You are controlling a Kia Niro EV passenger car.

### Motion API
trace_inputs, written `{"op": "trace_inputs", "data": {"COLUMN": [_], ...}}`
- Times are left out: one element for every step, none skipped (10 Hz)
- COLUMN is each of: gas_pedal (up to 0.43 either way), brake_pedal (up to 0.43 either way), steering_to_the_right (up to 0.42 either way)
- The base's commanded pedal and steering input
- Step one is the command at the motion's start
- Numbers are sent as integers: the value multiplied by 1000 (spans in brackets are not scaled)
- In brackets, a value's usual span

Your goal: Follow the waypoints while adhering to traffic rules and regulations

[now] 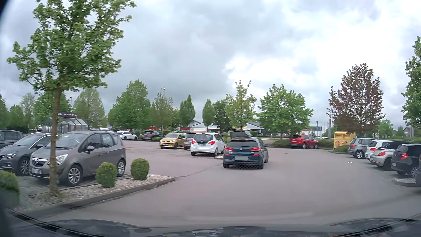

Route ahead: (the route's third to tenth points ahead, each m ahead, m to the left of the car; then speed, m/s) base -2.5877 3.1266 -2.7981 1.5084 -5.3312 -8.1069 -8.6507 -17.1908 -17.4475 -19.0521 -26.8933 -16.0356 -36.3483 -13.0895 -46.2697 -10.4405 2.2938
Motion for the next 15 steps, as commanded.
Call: {"op": "trace_inputs", "data": {"gas_pedal": [0, 0, 0, 0, 0, 0, 0, 0, 0, 0, 0, 0, 0, 0, 0], "brake_pedal": [67, 79, 98, 128, 165, 183, 213, 232, 226, 226, 189, 159, 183, 195, 213], "steering_to_the_right": [759, 759, 757, 750, 740, 724, 695, 658, 624, 582, 539, 493, 442, 405, 351]}}
